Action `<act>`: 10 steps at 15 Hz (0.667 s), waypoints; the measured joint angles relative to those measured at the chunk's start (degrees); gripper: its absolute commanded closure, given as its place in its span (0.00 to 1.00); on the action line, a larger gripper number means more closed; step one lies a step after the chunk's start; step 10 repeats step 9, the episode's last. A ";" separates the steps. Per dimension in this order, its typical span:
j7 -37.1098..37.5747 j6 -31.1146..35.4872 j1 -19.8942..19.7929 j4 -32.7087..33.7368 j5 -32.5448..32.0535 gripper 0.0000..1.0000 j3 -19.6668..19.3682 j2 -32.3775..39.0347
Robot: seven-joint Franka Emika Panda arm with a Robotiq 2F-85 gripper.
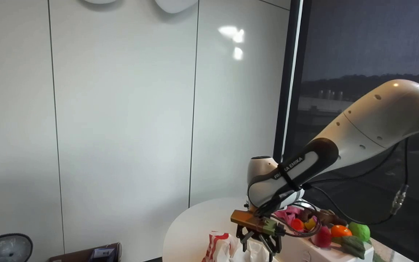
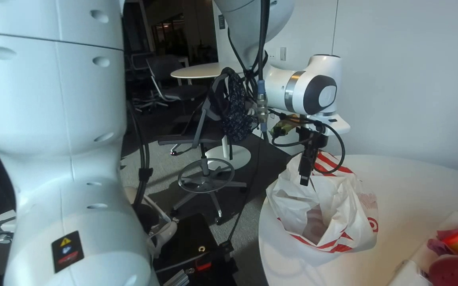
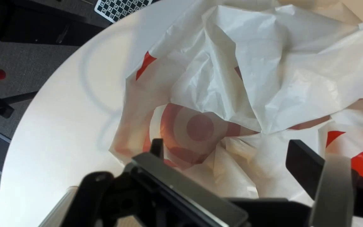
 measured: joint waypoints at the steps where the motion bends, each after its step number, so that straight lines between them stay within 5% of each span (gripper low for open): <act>1: -0.32 -2.11 -0.04 -0.89 0.14 0.00 0.23 -2.75; 10: -4.18 -9.20 -1.15 -5.68 3.50 0.00 2.59 -16.79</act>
